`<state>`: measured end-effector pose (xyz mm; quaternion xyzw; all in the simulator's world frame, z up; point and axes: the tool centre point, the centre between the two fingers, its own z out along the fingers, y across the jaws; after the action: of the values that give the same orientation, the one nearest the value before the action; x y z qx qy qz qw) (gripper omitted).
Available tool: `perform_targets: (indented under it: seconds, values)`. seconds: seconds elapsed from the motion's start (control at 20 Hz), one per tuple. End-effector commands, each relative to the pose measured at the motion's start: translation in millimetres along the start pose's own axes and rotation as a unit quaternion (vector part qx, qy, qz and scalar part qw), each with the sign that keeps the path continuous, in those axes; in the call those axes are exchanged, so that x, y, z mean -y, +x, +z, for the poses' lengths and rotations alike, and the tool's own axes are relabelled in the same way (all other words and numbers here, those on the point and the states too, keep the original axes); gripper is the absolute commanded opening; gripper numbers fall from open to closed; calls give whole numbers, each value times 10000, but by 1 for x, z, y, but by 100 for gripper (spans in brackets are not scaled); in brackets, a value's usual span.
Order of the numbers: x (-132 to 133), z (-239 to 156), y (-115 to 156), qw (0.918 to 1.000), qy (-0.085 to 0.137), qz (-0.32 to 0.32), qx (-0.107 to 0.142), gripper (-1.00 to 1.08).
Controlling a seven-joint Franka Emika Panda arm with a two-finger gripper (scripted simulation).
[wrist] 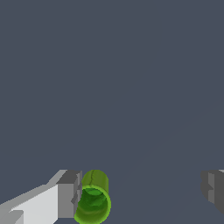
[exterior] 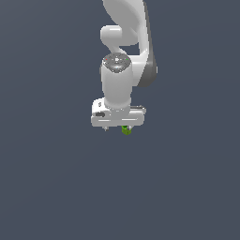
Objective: Pick up the object and move it to a goal position.
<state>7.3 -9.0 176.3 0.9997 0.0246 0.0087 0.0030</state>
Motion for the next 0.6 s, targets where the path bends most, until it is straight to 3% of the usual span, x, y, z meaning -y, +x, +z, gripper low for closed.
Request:
perform_targets:
  seconds: [0.0, 0.55]
  values:
    - [1, 0, 0, 10000, 1, -21, 0, 100]
    - [4, 8, -7, 9982, -5, -604, 13, 100]
